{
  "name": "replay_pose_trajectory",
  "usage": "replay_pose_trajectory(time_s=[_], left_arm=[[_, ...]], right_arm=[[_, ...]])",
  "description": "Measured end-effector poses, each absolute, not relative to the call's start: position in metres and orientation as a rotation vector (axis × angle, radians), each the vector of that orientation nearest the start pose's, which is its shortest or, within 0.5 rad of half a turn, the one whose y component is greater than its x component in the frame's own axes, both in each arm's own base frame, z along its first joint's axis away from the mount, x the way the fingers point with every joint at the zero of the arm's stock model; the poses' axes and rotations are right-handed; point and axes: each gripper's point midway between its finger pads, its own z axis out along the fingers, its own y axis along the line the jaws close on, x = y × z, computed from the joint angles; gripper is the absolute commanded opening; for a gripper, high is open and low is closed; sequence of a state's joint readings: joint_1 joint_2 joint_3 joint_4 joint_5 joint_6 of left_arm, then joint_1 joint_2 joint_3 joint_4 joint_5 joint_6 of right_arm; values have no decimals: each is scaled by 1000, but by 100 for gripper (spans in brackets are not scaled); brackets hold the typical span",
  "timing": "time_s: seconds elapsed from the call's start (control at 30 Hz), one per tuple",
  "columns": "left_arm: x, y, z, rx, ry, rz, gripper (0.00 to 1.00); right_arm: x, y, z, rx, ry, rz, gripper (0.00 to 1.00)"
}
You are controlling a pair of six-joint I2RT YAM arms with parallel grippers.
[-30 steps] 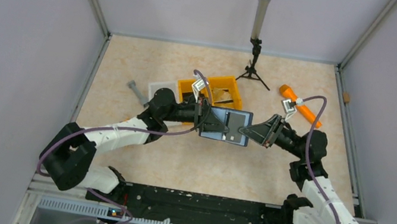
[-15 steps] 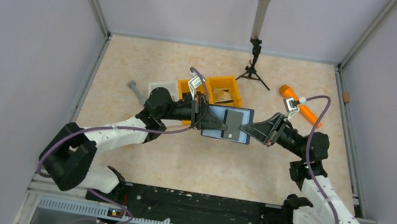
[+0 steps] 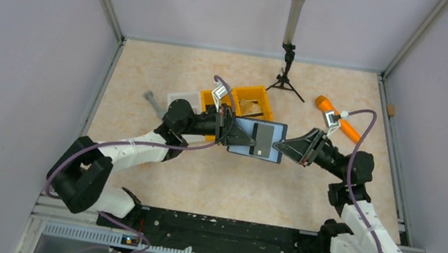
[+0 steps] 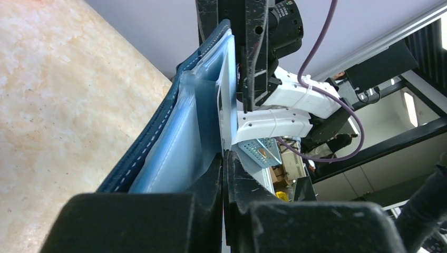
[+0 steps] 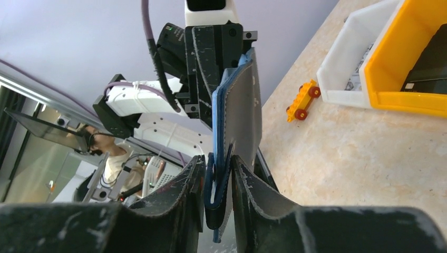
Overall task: Take the credit cards out of the card holder
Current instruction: Remove the credit card from the card holder.
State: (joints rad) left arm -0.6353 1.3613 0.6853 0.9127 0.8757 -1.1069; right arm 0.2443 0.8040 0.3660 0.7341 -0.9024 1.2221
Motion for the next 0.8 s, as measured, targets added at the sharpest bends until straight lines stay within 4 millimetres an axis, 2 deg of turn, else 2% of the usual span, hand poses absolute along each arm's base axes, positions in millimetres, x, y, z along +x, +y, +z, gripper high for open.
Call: replay_pose_trajectory(time_s=[0.1, 0.23, 0.5, 0.7, 0.8], left_arm=[[191, -339, 279, 510, 1709, -1949, 0], [191, -341, 273, 504, 1731, -1969, 0], [190, -342, 274, 507, 1730, -1979, 0], [189, -342, 274, 510, 1730, -1981, 0], [189, -342, 274, 510, 1730, -1980, 0]], right_arm=[[187, 214, 284, -159, 1640, 1739, 28], [187, 214, 281, -160, 1652, 1732, 24], [190, 213, 268, -153, 1706, 1691, 24], [190, 212, 258, -157, 1745, 1653, 5], [192, 212, 258, -159, 1752, 1634, 2]])
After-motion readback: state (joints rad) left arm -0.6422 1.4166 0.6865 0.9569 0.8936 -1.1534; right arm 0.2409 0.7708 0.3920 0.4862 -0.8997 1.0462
